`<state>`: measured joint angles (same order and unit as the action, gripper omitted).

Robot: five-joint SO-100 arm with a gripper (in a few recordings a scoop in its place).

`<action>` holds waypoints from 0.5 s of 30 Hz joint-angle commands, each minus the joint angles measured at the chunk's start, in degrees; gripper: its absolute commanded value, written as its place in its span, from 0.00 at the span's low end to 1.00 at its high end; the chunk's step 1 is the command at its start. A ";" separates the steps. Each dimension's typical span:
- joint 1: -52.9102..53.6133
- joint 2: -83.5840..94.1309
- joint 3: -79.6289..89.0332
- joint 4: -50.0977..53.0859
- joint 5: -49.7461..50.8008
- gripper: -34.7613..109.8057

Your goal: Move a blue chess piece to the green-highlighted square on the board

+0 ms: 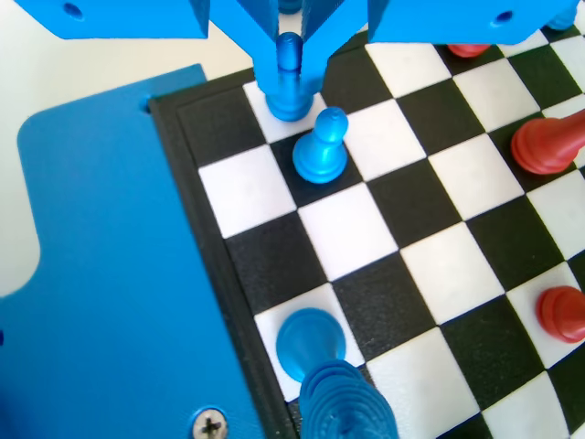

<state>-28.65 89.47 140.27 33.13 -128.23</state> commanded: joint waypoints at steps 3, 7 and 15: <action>-0.53 2.29 -1.76 1.49 0.26 0.25; -0.70 4.22 -5.01 6.24 2.20 0.25; -0.18 5.62 -12.04 12.22 6.06 0.25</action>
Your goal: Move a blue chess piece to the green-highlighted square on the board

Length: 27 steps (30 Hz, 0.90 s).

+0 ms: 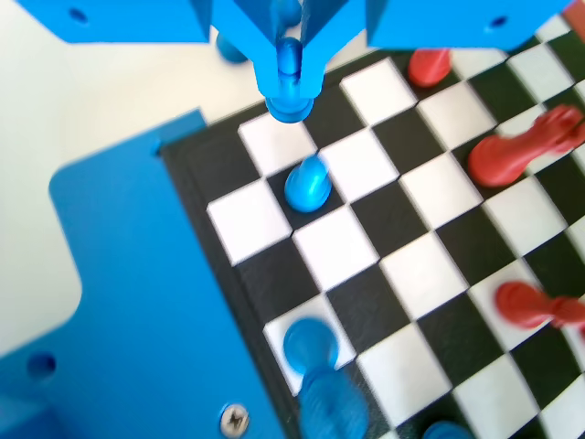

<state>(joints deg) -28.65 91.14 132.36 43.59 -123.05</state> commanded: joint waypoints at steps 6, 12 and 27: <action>2.37 0.79 -7.73 1.05 3.08 0.25; 5.10 -2.72 -10.02 -0.26 3.78 0.25; 7.21 -8.61 -11.95 -5.27 2.99 0.25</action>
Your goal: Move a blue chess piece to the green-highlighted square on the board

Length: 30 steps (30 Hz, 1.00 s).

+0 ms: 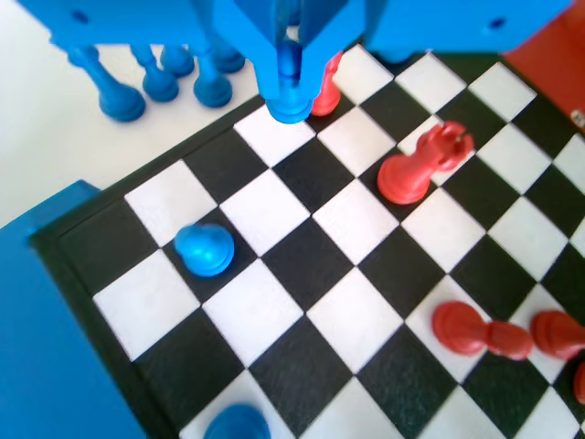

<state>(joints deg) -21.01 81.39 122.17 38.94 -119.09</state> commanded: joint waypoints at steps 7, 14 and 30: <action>-0.88 0.62 1.14 -3.16 -2.20 0.25; -0.97 0.35 2.64 -4.31 -2.90 0.25; -1.49 0.44 3.43 -6.15 -1.67 0.32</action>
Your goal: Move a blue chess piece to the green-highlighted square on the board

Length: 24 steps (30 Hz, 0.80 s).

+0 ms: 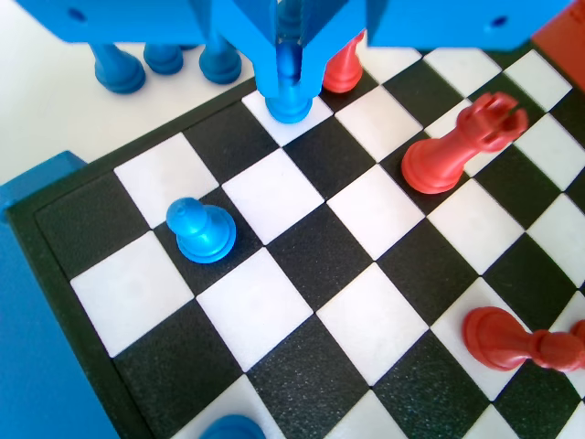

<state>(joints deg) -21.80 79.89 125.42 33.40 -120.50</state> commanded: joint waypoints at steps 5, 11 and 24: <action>-0.44 2.46 0.53 -2.46 0.18 0.32; 0.18 5.19 0.70 -2.46 -0.09 0.32; -0.70 14.94 -4.22 13.10 2.46 0.26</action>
<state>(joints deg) -21.27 88.33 124.98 41.84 -118.48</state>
